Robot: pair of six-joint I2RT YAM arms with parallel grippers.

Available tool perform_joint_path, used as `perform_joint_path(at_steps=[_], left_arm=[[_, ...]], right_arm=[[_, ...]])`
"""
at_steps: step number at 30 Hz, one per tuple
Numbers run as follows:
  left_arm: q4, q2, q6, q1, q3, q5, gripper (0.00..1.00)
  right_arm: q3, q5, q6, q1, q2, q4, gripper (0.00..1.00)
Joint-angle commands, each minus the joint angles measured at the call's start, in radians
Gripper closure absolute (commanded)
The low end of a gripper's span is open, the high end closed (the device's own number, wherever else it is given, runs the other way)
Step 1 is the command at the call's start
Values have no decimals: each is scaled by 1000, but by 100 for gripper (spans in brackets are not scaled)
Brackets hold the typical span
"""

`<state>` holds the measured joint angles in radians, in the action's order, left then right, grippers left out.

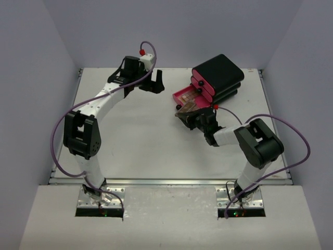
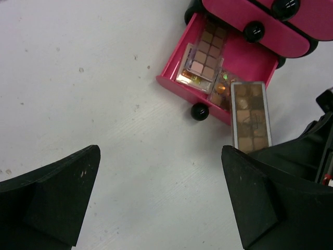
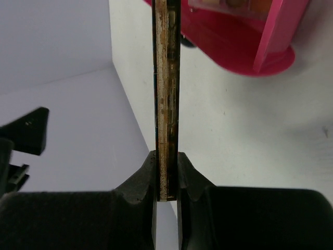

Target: Organize the makeup

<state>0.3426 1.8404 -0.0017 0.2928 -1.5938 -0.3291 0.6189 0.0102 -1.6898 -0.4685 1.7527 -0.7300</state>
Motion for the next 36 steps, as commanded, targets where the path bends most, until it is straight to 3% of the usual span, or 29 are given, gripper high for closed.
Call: perform_joint_path(at_steps=[1, 9, 23, 29, 36], left_arm=[[-38, -40, 37, -8, 19, -7, 0], [-43, -19, 30, -14, 9, -19, 0], [-32, -1, 37, -14, 12, -39, 0], [-28, -3, 42, -15, 11, -42, 0], [-25, 4, 46, -15, 11, -61, 0]], right_arm=[[29, -7, -15, 44, -9, -74, 100], [97, -27, 22, 83, 65, -72, 96], [127, -67, 17, 147, 86, -71, 45], [162, -182, 40, 151, 86, -58, 38], [174, -251, 182, 149, 32, -17, 40]])
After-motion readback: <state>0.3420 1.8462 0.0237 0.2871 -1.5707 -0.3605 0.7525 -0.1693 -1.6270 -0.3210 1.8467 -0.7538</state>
